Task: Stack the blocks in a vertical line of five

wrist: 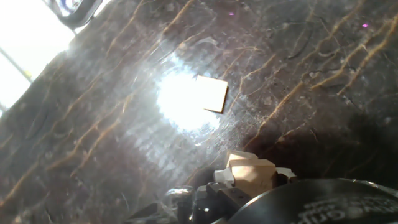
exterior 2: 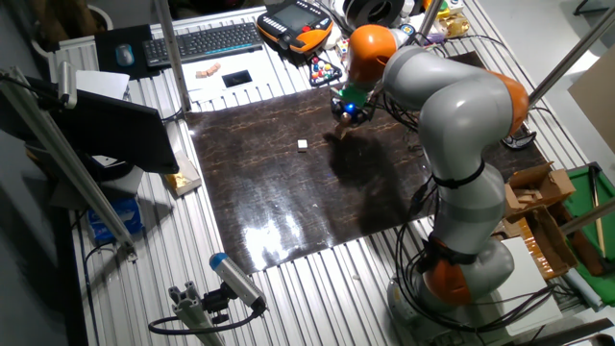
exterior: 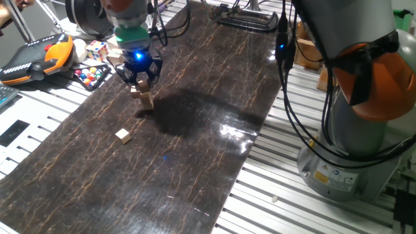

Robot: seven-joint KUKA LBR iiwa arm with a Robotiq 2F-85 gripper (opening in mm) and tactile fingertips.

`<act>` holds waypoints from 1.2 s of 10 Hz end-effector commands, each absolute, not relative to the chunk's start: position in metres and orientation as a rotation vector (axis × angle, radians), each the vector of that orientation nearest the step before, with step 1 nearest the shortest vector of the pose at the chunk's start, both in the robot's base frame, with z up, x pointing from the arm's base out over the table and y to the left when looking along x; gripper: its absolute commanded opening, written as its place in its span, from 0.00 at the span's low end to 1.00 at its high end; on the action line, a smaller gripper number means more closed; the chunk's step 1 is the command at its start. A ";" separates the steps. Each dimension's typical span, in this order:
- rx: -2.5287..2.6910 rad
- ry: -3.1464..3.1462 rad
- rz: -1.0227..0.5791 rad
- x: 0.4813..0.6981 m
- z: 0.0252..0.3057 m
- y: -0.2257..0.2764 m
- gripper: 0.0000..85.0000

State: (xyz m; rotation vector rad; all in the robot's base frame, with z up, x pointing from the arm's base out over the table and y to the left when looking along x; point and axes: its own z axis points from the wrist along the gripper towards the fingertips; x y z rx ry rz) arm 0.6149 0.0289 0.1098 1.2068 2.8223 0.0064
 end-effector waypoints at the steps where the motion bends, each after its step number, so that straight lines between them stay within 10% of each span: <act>1: 1.220 2.815 0.001 0.615 0.110 0.029 0.01; 12: 1.493 2.674 0.030 0.614 0.097 0.031 0.01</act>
